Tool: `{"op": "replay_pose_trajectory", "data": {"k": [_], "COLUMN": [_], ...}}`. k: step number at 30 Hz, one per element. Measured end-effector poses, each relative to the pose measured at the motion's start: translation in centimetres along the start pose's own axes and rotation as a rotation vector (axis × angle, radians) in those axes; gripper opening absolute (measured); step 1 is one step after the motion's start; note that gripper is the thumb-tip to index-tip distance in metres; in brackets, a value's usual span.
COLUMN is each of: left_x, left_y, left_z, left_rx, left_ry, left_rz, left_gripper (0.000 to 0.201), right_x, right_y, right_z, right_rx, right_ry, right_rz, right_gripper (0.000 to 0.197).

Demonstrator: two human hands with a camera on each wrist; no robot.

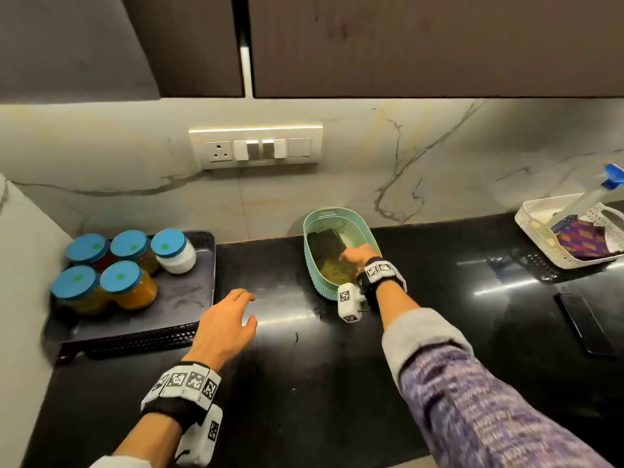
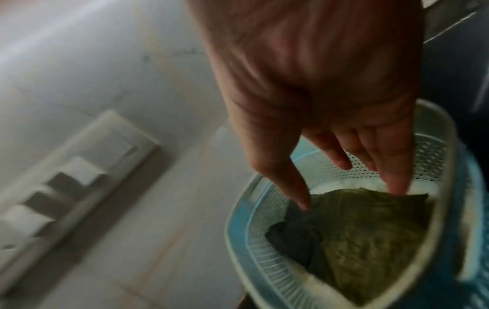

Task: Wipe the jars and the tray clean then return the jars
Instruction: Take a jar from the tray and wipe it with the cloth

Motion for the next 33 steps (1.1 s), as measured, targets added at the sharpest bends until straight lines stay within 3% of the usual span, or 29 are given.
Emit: {"op": "replay_pose_trajectory", "data": {"k": [2, 4, 9, 11, 14, 17, 20, 22, 24, 26, 28, 33], "left_x": [0.2, 0.3, 0.9, 0.8, 0.0, -1.3, -3.3, -5.0, -6.2, -6.0, -4.7, -1.7], "left_y": [-1.0, -1.4, -2.5, -3.0, -4.0, -5.0, -5.5, -5.5, -4.8, -3.7, -2.6, -0.6], "left_z": [-0.2, -0.6, -1.3, -1.7, -2.4, -2.6, -1.9, -1.3, -0.1, 0.8, 0.7, 1.6], "left_rx": [-0.019, 0.003, 0.050, 0.056, 0.059, 0.081, 0.159, 0.313, 0.384, 0.313, 0.296, 0.368], "left_ry": [0.032, 0.026, 0.066, 0.104, 0.167, 0.320, 0.801, 1.255, 1.518, 1.583, 1.525, 1.494], "left_rz": [-0.001, -0.012, -0.014, -0.011, -0.050, 0.017, 0.186, 0.340, 0.346, 0.340, 0.367, 0.381], "left_gripper": [0.035, 0.032, 0.032, 0.031, 0.029, 0.025, 0.046, 0.056, 0.039, 0.031, 0.044, 0.057], "right_x": [0.4, 1.2, 0.0, -0.1, 1.2, 3.4, 5.2, 5.2, 5.3, 5.1, 5.1, 5.7], "right_y": [-1.2, -0.8, -2.4, -2.6, -1.3, 2.2, 9.0, 13.7, 18.3, 21.6, 23.0, 24.6], "right_z": [-0.9, -1.8, -4.5, -5.1, -4.6, -2.5, -1.2, -1.5, -2.5, -3.8, -5.2, -9.0], "right_rx": [0.186, 0.254, 0.089, 0.074, 0.016, -0.098, -0.080, -0.004, 0.192, 0.370, 0.402, 0.428], "right_ry": [0.096, 0.146, 0.167, 0.113, -0.102, -0.475, -0.867, -0.994, -1.131, -1.250, -1.307, -1.301], "right_rz": [-0.010, 0.003, -0.018, 0.004, 0.036, 0.075, 0.162, 0.262, 0.329, 0.295, 0.197, -0.009], "right_gripper": [0.058, 0.054, 0.066, 0.051, 0.022, 0.006, 0.023, 0.054, 0.060, 0.037, 0.023, 0.024]}}
Point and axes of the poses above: each hand's wrist, its own y-axis away from the middle knuckle, its own z-axis out of the back of the hand, x = y × z, the point moved 2 cm from there along -y, towards the middle knuckle, and after that the axes turned 6 degrees about z, right-handed, at the moved point
